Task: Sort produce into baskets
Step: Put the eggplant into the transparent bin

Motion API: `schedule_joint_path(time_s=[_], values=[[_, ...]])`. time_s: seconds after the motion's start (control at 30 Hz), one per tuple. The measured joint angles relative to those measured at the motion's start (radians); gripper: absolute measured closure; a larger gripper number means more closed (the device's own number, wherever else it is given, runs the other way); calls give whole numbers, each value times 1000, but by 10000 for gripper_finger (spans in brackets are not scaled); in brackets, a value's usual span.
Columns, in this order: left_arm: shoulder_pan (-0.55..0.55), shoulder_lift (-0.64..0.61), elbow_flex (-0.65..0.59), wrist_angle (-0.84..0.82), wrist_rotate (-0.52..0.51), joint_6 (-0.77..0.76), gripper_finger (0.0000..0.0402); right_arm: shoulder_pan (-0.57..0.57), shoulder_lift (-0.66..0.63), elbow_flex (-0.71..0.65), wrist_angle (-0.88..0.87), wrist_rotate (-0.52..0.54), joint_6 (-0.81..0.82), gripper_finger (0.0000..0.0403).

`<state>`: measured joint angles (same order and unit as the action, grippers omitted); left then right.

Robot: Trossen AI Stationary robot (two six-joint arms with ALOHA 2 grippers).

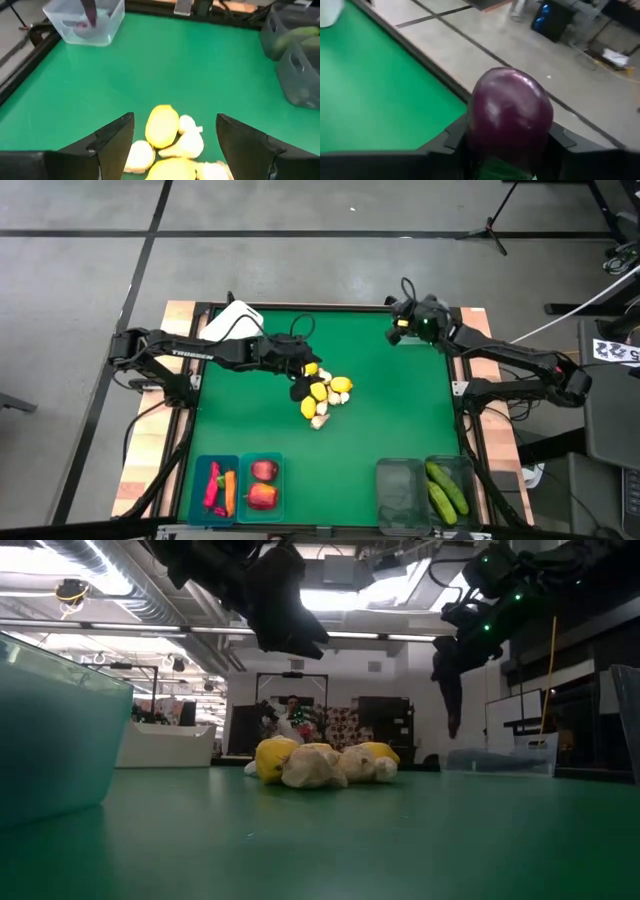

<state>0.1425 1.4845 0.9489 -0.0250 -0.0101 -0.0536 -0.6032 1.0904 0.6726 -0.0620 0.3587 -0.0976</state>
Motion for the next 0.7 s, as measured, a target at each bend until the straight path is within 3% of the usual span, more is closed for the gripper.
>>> schedule_joint_path(time_s=[0.17,0.5,0.57,0.7], values=[[0,0,0,-20,-3,0,127,-40,0,8,20,-5,-32,257],[1,0,0,-25,-3,1,127,-39,0,123,-107,8,-37,248],[1,0,0,-25,-3,1,127,-39,0,124,-124,52,-40,248],[1,0,0,-25,-3,0,127,-48,27,124,-183,244,-67,248]])
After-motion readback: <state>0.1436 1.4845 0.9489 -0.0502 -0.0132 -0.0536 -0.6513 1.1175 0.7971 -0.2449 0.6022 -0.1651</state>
